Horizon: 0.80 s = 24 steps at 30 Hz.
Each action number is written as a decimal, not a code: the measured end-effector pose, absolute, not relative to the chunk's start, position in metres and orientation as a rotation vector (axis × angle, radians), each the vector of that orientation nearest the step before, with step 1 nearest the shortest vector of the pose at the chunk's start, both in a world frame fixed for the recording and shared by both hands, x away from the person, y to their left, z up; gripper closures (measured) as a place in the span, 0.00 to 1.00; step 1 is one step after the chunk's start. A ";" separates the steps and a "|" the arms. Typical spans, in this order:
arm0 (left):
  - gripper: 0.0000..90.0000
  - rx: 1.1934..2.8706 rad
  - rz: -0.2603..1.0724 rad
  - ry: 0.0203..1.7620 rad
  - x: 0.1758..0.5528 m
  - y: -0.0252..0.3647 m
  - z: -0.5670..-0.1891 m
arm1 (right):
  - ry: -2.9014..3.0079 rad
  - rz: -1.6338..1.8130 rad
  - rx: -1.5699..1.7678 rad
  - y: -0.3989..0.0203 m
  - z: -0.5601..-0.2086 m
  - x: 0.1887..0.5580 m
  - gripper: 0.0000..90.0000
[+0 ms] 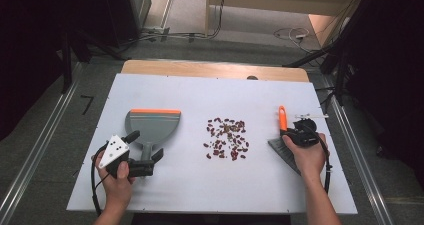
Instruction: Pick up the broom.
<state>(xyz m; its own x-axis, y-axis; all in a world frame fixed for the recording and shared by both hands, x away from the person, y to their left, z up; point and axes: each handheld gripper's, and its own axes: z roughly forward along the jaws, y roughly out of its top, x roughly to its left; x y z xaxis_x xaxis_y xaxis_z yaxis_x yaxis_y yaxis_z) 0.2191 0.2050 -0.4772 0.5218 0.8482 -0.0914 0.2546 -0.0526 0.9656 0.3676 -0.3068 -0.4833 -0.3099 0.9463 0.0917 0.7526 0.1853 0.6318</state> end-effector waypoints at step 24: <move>0.00 1.625 0.698 0.889 0.213 0.190 -0.467 | 1.856 1.276 1.378 -0.323 -0.462 0.326 0.76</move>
